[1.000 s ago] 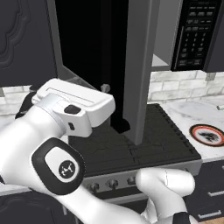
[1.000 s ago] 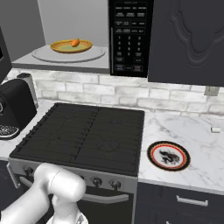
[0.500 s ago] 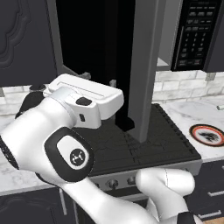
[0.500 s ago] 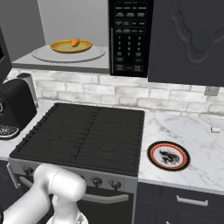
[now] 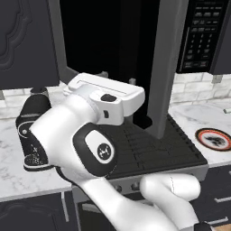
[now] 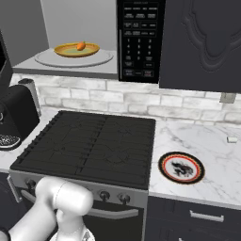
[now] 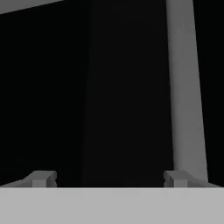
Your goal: Pick the carrot from the counter and place it in the microwave. Then turn on the microwave.
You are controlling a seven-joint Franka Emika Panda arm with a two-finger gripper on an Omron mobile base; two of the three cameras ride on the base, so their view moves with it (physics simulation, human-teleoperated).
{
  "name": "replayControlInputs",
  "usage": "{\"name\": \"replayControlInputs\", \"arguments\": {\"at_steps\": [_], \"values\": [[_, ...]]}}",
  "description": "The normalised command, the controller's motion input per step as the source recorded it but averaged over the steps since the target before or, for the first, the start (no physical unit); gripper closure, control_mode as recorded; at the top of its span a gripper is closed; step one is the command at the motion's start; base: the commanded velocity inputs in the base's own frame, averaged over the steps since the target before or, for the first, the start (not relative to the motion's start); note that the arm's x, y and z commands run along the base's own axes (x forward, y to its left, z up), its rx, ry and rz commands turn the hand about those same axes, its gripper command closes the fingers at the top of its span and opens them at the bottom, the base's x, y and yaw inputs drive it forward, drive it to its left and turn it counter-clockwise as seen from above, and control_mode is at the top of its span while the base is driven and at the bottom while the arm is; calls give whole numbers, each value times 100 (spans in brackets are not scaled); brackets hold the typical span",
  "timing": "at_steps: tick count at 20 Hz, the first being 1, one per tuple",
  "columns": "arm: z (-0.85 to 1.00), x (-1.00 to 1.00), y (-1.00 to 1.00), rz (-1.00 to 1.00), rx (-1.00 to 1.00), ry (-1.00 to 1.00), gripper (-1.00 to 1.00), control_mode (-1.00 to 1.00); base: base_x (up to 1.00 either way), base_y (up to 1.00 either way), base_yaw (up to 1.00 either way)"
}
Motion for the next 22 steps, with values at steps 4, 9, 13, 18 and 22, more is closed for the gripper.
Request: {"name": "replayControlInputs", "arguments": {"at_steps": [4, 9, 13, 18, 22], "values": [[0, 26, -41, 4, 0, 0, -100, -100, 0, 0, 0], [0, 34, -38, 3, 0, 0, -100, -100, 0, 0, 0], [0, 42, -32, 1, 0, 0, -100, -100, 0, 0, 0], [0, 40, -24, 0, 0, 0, -100, -100, 0, 0, 0], [0, 42, -21, 0, 0, 0, -100, -100, 0, 0, 0]]}}
